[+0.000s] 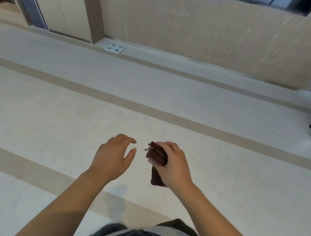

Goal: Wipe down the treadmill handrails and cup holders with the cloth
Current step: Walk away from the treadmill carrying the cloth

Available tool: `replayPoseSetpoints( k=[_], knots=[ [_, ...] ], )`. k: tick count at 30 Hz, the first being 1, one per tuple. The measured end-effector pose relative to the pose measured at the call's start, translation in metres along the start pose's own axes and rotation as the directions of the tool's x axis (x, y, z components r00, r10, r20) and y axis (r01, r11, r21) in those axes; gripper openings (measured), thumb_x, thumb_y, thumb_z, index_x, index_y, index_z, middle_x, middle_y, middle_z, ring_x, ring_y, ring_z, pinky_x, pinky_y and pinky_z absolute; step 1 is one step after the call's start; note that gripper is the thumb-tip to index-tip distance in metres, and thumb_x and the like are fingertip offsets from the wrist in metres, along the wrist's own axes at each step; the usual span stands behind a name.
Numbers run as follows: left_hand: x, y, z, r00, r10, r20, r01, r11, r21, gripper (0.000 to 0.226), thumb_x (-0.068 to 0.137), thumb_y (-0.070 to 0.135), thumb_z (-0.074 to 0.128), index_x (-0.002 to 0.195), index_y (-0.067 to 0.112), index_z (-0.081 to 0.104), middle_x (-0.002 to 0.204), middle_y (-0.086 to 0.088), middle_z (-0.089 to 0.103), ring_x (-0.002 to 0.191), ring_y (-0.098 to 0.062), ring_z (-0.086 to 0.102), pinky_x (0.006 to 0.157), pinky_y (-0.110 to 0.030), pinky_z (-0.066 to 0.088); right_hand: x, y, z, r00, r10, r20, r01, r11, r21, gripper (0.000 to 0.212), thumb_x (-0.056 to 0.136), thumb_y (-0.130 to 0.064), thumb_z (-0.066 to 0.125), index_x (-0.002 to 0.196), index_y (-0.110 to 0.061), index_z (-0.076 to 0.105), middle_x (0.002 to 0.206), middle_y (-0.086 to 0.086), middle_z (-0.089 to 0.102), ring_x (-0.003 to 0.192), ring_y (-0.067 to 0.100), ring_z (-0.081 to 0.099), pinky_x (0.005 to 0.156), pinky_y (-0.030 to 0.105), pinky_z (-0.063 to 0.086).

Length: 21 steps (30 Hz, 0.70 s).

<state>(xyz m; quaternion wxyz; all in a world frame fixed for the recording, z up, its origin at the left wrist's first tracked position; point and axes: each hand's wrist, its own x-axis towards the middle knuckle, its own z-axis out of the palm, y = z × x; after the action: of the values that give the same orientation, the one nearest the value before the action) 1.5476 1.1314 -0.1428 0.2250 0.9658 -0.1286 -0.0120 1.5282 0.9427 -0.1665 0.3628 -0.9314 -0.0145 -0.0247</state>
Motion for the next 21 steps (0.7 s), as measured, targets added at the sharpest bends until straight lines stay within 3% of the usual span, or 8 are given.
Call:
replayPoseSetpoints(
  k=[5, 11, 21],
  knots=[
    [0.080, -0.025, -0.017, 0.995, -0.071, 0.077, 0.070, 0.997, 0.009, 0.033, 0.093, 0.039, 0.041, 0.121, 0.027, 0.052, 0.130, 0.006, 0.053, 0.113, -0.016, 0.053, 0.093, -0.032, 0.045, 0.093, -0.003, -0.006, 0.993, 0.040, 0.115, -0.042, 0.999, 0.016, 0.046, 0.077, -0.039, 0.072, 0.119, -0.033, 0.055, 0.121, -0.009, 0.053, 0.110, 0.019, 0.051, 0.095, 0.034, 0.045],
    [0.215, -0.064, -0.020, 0.994, -0.086, 0.065, 0.090, 0.994, -0.054, 0.031, 0.092, 0.038, 0.042, 0.121, 0.028, 0.051, 0.127, 0.008, 0.053, 0.112, -0.014, 0.051, 0.092, -0.032, 0.044, 0.236, 0.002, 0.010, 0.994, -0.010, 0.108, 0.011, 1.000, -0.016, 0.047, 0.077, -0.041, 0.071, 0.120, -0.036, 0.052, 0.123, -0.012, 0.052, 0.108, 0.016, 0.050, 0.094, 0.029, 0.043],
    [0.473, -0.164, -0.056, 0.997, -0.060, 0.045, 0.060, 0.998, 0.004, 0.032, 0.092, 0.038, 0.042, 0.121, 0.026, 0.051, 0.128, 0.007, 0.053, 0.111, -0.015, 0.053, 0.089, -0.035, 0.046, 0.507, -0.005, 0.048, 0.996, -0.010, 0.089, 0.010, 1.000, 0.001, 0.049, 0.077, -0.040, 0.071, 0.121, -0.035, 0.052, 0.123, -0.012, 0.051, 0.108, 0.015, 0.049, 0.093, 0.029, 0.044]
  ],
)
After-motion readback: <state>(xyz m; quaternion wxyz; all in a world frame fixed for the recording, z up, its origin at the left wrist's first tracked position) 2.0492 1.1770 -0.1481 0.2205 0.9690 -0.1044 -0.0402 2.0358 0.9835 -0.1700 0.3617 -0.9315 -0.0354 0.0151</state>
